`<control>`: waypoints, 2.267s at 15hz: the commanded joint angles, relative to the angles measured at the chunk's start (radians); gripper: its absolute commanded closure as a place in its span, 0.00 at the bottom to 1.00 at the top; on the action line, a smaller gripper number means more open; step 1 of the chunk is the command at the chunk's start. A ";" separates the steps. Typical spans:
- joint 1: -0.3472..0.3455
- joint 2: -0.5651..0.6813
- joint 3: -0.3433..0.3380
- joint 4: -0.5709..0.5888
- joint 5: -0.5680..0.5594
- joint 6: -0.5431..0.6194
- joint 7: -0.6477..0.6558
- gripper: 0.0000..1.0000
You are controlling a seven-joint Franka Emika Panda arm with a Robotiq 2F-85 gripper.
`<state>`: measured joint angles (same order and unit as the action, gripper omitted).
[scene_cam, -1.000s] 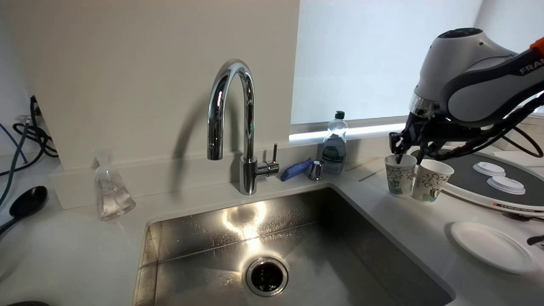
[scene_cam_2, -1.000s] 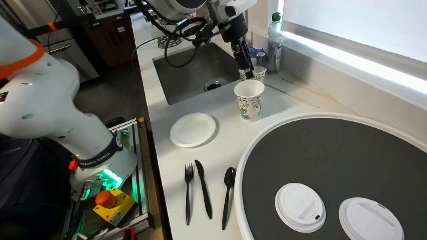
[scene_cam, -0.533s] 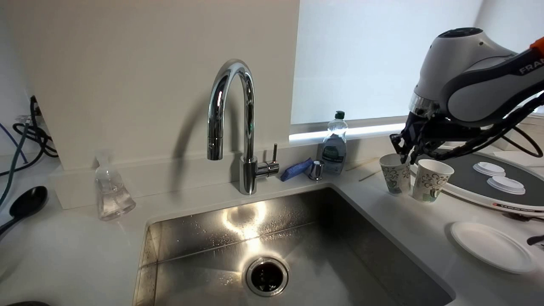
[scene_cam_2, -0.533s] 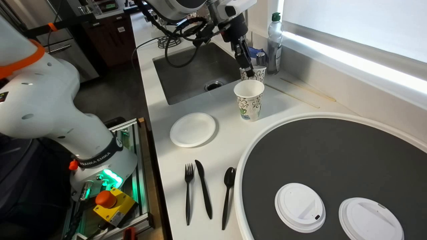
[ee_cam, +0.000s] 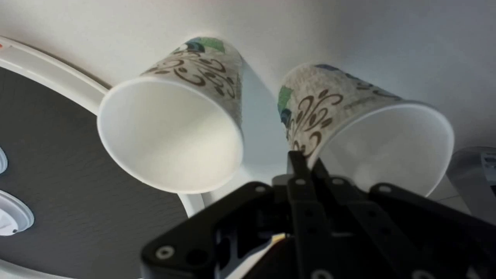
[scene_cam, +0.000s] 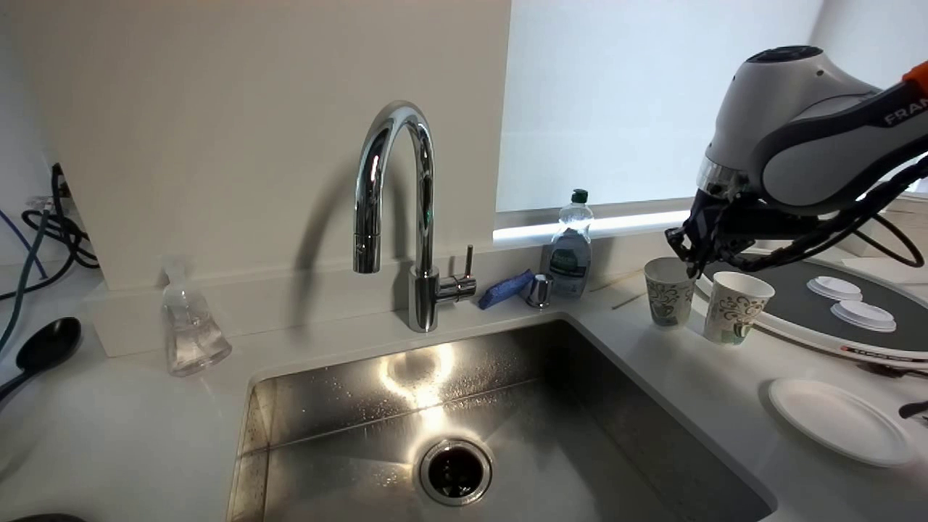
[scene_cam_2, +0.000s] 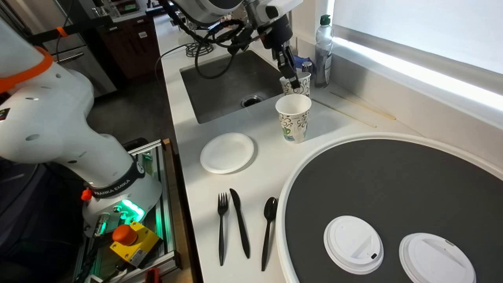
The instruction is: Put the coffee cups on the windowsill.
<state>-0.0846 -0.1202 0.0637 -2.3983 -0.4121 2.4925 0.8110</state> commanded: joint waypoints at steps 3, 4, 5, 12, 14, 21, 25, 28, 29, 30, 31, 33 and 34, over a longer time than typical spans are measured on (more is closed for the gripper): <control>-0.013 0.060 -0.019 0.141 -0.025 -0.023 0.049 0.99; -0.017 0.084 -0.026 0.183 -0.022 -0.028 0.057 0.99; -0.018 0.108 -0.035 0.220 -0.016 -0.033 0.058 0.99; 0.013 0.271 -0.098 0.460 0.109 -0.052 0.025 0.99; 0.019 0.304 -0.110 0.510 0.152 -0.054 0.019 0.99; 0.039 0.356 -0.140 0.624 0.226 -0.106 0.006 0.99; 0.045 0.376 -0.142 0.674 0.249 -0.144 -0.005 0.99; 0.048 0.391 -0.142 0.704 0.265 -0.167 -0.015 0.99; 0.048 0.395 -0.142 0.713 0.271 -0.172 -0.016 0.99; 0.048 0.397 -0.143 0.721 0.277 -0.171 -0.018 0.99; 0.048 0.399 -0.145 0.728 0.281 -0.170 -0.019 0.99; 0.048 0.403 -0.148 0.743 0.286 -0.171 -0.020 0.99; 0.049 0.407 -0.148 0.748 0.289 -0.173 -0.023 0.99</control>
<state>-0.0503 0.2611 -0.0672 -1.6945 -0.1599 2.3503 0.8127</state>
